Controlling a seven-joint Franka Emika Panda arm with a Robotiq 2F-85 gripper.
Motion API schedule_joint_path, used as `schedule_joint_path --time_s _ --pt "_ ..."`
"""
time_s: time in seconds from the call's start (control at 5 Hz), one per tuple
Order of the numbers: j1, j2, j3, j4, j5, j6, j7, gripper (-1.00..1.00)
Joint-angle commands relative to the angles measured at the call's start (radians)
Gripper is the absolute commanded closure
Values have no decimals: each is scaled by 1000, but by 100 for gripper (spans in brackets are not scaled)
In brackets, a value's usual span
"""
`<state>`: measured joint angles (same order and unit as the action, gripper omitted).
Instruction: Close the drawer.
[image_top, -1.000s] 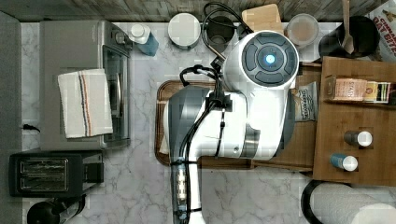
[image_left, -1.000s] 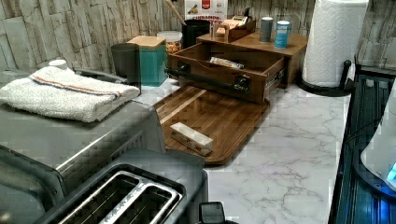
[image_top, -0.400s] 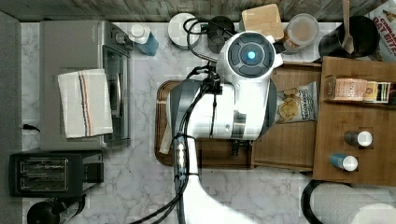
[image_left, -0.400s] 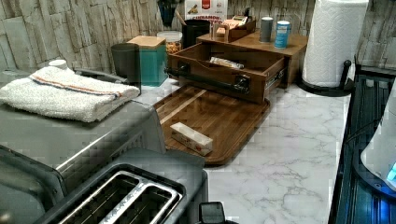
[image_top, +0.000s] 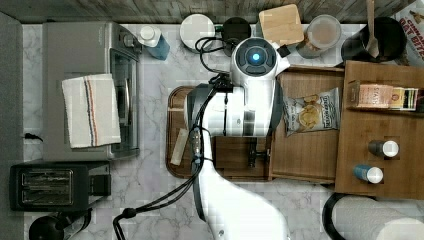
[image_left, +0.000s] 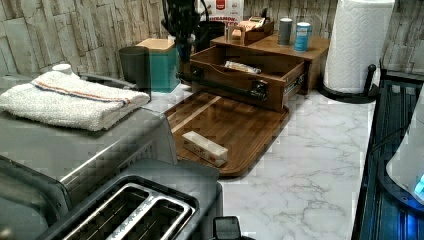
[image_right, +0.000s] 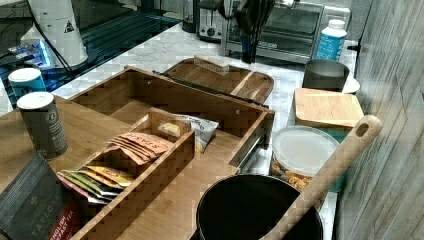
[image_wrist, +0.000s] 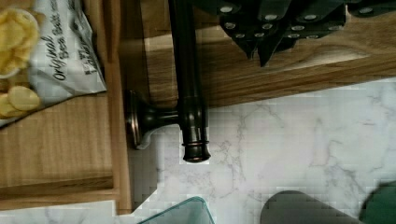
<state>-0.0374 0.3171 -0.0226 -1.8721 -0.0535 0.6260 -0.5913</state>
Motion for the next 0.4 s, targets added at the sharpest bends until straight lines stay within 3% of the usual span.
schedule_joint_path --time_s 0.2,0.4 --pt "-8 33 8 -46 -30 85 -81 100" --pt "-20 37 7 -94 -31 149 -107 100"
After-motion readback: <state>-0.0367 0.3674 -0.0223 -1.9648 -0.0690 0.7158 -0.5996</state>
